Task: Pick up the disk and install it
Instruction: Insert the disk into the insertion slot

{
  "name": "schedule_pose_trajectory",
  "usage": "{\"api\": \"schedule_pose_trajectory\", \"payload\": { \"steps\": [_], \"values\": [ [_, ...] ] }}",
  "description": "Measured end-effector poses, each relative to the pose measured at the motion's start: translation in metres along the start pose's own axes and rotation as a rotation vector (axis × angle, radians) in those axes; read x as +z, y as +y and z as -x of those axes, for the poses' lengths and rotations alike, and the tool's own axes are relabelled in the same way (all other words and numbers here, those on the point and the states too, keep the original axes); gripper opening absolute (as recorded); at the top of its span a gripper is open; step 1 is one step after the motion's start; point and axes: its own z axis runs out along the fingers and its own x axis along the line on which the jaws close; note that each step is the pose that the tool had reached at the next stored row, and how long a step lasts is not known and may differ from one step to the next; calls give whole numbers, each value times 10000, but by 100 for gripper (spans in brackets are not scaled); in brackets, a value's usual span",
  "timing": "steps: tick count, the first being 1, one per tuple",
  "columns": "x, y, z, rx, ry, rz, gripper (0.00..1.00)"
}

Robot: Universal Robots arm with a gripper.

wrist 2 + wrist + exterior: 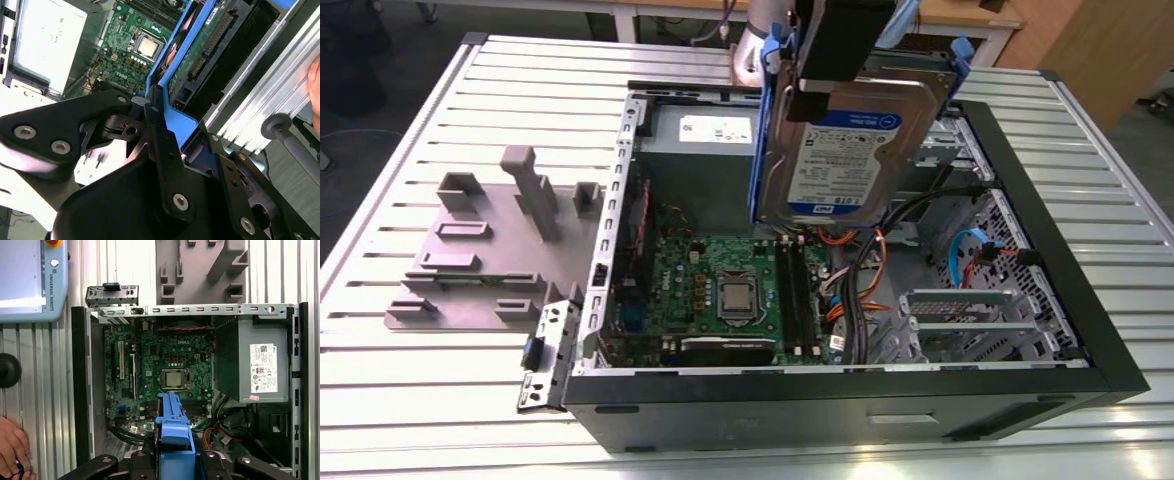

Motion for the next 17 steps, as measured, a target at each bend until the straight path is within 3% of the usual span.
{"api": "schedule_pose_trajectory", "payload": {
  "steps": [5,17],
  "values": [
    [5,-35,-51,-1,6,0,36],
    [21,-220,-64,0,30,-2,36]
  ]
}}
